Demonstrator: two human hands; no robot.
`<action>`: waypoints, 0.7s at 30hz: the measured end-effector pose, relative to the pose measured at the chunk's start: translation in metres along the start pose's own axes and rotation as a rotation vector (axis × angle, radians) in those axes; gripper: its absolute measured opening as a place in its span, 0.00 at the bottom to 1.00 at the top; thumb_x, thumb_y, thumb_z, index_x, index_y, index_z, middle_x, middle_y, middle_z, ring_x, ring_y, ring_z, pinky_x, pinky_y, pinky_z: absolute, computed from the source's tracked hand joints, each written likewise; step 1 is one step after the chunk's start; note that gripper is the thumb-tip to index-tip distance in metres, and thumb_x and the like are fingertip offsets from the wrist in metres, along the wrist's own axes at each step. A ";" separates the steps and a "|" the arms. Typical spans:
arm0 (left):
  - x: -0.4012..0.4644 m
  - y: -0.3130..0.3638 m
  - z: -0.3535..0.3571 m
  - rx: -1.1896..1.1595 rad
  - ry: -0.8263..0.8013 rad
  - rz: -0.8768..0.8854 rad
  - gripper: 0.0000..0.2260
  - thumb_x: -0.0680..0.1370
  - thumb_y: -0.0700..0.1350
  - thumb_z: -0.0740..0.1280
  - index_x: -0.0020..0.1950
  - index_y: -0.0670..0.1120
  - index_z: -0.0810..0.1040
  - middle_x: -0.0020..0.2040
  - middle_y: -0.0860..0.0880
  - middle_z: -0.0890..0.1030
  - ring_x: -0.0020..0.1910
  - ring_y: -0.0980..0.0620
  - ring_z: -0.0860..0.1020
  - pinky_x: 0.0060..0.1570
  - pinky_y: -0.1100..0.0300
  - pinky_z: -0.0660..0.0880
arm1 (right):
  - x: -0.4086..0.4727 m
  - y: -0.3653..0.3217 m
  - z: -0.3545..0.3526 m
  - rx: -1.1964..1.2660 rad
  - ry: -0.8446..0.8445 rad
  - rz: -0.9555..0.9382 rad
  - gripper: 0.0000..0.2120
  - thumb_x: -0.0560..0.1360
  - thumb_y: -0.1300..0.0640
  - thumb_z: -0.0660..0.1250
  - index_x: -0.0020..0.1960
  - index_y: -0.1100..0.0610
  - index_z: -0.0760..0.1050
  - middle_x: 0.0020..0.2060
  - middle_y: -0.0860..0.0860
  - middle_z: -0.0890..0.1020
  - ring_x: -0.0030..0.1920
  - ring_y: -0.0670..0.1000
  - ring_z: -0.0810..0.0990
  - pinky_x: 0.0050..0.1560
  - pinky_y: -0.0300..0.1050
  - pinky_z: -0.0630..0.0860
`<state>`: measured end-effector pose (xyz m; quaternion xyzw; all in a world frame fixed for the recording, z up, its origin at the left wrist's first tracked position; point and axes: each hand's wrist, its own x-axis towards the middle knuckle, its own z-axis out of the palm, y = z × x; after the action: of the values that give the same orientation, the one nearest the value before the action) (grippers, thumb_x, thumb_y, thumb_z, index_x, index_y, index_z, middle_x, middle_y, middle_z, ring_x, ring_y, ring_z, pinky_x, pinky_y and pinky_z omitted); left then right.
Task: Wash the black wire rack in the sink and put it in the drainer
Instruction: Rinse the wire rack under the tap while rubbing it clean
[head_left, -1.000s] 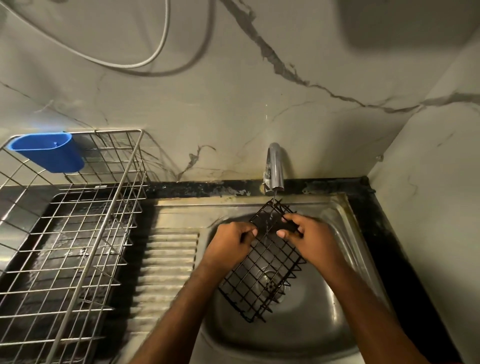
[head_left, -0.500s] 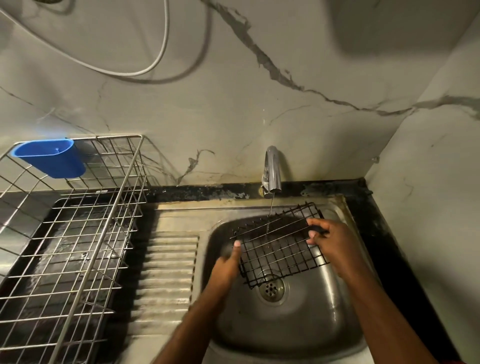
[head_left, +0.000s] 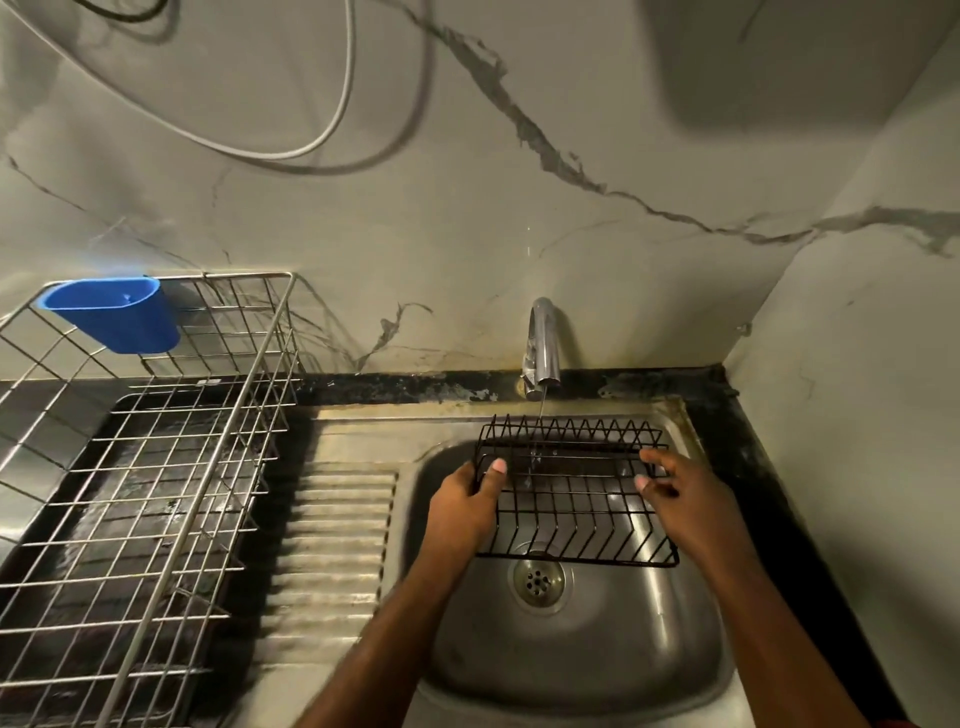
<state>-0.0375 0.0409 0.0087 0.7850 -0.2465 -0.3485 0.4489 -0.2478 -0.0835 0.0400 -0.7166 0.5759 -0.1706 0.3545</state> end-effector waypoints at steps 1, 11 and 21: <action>-0.001 0.005 0.003 0.015 -0.012 0.004 0.21 0.82 0.59 0.63 0.68 0.47 0.77 0.54 0.55 0.80 0.60 0.51 0.78 0.58 0.57 0.71 | -0.002 0.001 -0.004 0.002 0.005 0.002 0.18 0.78 0.54 0.69 0.67 0.51 0.76 0.57 0.55 0.83 0.54 0.52 0.81 0.51 0.43 0.71; -0.002 0.021 0.019 -0.004 -0.045 0.023 0.20 0.79 0.62 0.66 0.63 0.51 0.80 0.54 0.54 0.83 0.59 0.53 0.79 0.62 0.54 0.74 | -0.008 0.013 -0.026 -0.053 0.071 -0.048 0.12 0.78 0.55 0.69 0.60 0.51 0.81 0.55 0.51 0.84 0.51 0.48 0.81 0.52 0.39 0.71; -0.013 0.027 0.025 0.002 -0.073 0.017 0.10 0.80 0.60 0.67 0.41 0.60 0.76 0.41 0.59 0.80 0.46 0.59 0.78 0.54 0.57 0.73 | -0.006 0.024 -0.037 -0.114 0.096 -0.099 0.10 0.78 0.54 0.68 0.59 0.52 0.82 0.51 0.51 0.85 0.49 0.49 0.82 0.48 0.39 0.72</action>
<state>-0.0664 0.0236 0.0281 0.7701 -0.2699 -0.3727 0.4418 -0.2902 -0.0916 0.0499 -0.7543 0.5647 -0.1889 0.2763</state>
